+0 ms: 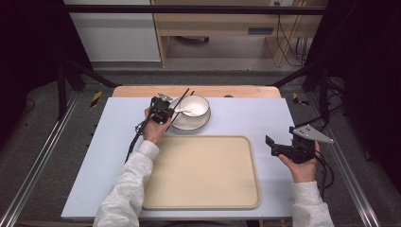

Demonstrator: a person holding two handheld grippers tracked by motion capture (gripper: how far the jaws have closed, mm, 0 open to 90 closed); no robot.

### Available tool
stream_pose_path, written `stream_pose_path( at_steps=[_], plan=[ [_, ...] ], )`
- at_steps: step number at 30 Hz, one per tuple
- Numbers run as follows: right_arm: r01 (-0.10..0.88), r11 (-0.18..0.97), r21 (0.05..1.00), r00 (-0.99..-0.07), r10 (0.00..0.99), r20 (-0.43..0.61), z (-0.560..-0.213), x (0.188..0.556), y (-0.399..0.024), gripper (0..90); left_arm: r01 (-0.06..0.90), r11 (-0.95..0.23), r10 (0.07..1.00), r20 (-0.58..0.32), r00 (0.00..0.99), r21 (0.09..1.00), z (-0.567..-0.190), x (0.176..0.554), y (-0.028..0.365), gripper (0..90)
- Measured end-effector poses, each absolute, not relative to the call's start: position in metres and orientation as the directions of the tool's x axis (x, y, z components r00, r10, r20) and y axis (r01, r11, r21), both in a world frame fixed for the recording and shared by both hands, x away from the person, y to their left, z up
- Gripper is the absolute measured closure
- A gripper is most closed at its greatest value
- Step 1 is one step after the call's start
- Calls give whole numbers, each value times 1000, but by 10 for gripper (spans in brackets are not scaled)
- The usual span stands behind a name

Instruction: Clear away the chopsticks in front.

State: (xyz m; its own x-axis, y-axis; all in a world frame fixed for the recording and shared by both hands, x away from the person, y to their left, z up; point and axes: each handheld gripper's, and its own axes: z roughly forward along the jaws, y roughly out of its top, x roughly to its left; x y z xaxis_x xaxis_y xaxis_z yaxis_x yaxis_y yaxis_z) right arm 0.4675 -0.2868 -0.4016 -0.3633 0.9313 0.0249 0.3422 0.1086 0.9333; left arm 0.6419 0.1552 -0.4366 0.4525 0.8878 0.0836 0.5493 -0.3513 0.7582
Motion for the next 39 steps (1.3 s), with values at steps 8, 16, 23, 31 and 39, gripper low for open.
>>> stream_pose_path(
  at_steps=[8,16,23,31,39],
  plan=[
    [338,107,935,-357,934,23,-401,467,-288,25,565,-309,911,68,407,765,-432,627,176,864],
    [335,102,937,-352,936,25,-400,465,-289,23,574,-273,931,62,360,772,-425,600,195,864],
    [335,98,937,-355,934,29,-402,466,-291,24,556,-235,945,54,322,797,-416,575,207,864],
    [335,91,938,-354,934,36,-403,465,-291,23,528,-218,954,65,294,821,-405,546,213,864],
    [334,90,938,-358,933,38,-402,464,-291,23,513,-206,960,72,270,833,-400,517,216,864]
  ],
)
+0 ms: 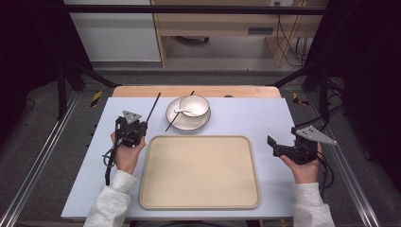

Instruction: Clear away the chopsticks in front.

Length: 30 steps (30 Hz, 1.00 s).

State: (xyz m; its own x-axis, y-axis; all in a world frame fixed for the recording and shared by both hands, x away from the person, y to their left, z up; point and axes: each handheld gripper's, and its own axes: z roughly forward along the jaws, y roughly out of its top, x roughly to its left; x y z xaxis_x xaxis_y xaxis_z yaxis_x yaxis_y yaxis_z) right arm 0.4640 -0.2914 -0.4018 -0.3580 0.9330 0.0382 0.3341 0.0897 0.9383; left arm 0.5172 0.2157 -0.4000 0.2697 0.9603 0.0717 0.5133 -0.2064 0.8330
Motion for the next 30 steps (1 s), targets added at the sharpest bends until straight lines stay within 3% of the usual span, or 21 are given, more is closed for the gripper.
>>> stream_pose_path(
  at_steps=[22,30],
  plan=[
    [320,84,944,-365,930,41,-396,461,-289,24,520,-52,985,-42,168,852,-421,438,214,864],
    [314,88,946,-371,928,37,-395,460,-288,24,534,-46,985,-50,163,844,-438,415,201,864]
  ],
)
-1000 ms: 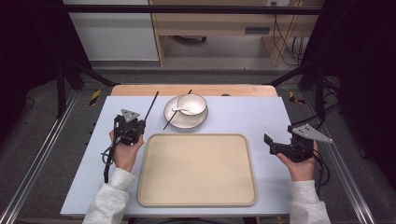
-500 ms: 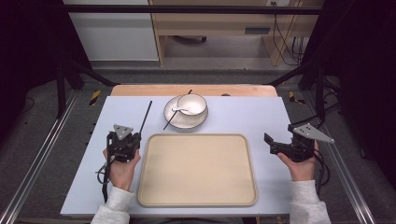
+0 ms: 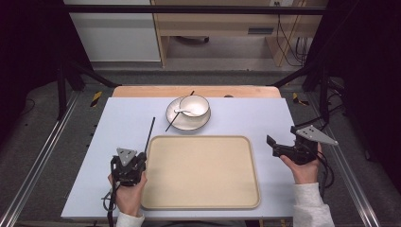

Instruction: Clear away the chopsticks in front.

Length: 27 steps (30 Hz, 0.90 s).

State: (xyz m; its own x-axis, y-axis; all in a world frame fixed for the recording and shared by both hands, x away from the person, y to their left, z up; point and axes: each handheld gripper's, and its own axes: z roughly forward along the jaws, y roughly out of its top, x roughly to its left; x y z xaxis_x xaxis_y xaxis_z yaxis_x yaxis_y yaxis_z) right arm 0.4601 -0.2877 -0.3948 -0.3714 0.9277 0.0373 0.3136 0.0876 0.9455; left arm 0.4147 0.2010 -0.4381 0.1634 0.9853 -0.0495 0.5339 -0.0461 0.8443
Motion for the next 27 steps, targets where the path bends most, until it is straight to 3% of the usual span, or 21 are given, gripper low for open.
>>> stream_pose_path(
  at_steps=[9,27],
  plan=[
    [312,85,946,-375,926,41,-394,460,-286,25,572,-39,984,-69,166,819,-459,394,182,864],
    [317,95,944,-381,924,35,-396,461,-283,25,637,-65,986,-49,161,768,-481,396,173,864]
  ],
)
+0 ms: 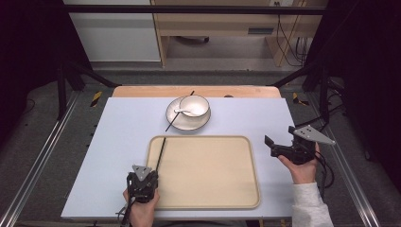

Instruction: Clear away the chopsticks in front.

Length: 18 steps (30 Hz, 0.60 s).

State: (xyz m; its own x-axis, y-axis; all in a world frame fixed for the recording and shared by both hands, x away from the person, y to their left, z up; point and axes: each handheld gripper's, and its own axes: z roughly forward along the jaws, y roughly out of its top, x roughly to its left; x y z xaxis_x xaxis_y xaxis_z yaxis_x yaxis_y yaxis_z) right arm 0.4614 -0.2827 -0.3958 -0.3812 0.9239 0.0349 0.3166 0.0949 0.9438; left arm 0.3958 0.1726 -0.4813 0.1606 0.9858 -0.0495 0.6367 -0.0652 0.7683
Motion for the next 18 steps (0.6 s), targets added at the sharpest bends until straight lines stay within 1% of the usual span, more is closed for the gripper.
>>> stream_pose_path(
  at_steps=[13,16,18],
  plan=[
    [320,100,942,-385,922,33,-396,462,-282,25,643,-81,984,-40,171,761,-480,402,170,859],
    [318,98,943,-384,923,34,-396,461,-282,25,638,-72,979,-67,191,766,-479,404,173,853],
    [317,98,943,-383,923,33,-396,461,-282,25,632,-60,974,-92,206,773,-475,405,175,832]
  ],
)
